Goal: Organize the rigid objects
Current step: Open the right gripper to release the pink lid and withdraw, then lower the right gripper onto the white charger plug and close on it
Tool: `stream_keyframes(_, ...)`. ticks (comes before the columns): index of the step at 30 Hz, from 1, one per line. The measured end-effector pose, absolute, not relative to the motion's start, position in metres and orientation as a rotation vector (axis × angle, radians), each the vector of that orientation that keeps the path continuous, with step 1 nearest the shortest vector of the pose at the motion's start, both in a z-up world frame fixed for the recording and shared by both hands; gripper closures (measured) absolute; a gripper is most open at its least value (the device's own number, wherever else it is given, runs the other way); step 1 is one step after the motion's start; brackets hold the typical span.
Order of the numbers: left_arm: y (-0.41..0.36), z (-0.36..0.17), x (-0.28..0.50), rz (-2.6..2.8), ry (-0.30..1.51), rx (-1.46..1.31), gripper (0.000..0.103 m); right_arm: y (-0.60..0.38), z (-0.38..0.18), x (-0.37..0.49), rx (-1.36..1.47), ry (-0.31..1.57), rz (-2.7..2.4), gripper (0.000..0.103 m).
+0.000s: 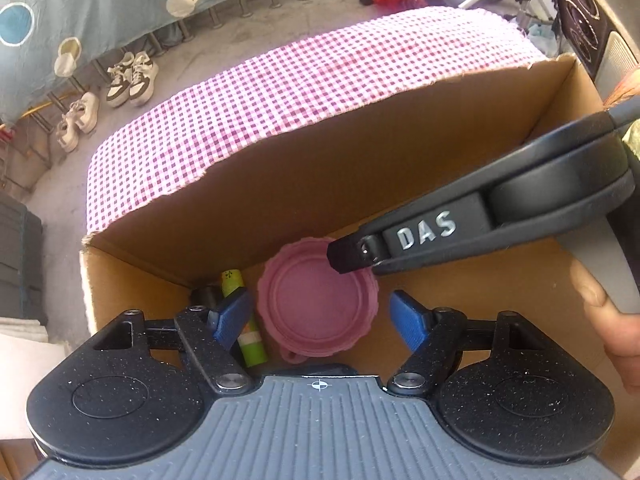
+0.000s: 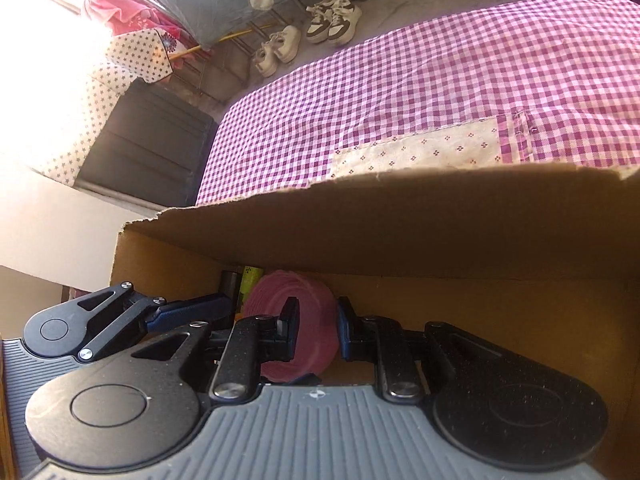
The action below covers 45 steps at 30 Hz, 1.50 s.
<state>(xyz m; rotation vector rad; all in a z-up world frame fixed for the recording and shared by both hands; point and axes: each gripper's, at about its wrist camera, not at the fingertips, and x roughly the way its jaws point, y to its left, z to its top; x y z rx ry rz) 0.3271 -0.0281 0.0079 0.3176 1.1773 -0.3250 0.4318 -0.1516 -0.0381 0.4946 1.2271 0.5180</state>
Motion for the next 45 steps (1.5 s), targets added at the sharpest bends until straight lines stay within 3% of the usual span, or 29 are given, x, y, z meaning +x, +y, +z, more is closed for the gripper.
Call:
stream_keyframes(10,-0.016,0.073,0.292,-0.318,1.020,0.258,0.025,-0.210,0.051,0.356,0.598,0.981,0.602,0.081)
stream_keyframes(14,-0.004,0.102,0.261,-0.323,0.934,0.207,0.024,-0.240,0.082,0.303,0.637,0.857,0.620,0.063)
stream_keyframes(19,0.009,0.119,0.219,-0.364,0.863,0.136,0.021,-0.268,0.102,0.216,0.614,0.715,0.599,0.059)
stream_keyframes(21,0.010,0.119,0.200,-0.388,0.837,0.115,0.018,-0.275,0.101,0.181,0.613,0.674,0.581,0.054)
stream_keyframes(28,-0.001,0.092,0.138,-0.501,0.822,0.032,0.014,-0.274,0.064,0.104,0.624,0.661,0.440,0.054)
stream_keyframes(45,-0.059,0.020,0.084,-0.533,0.843,0.063,0.010,-0.293,-0.002,0.085,0.728,0.797,0.368,0.054)
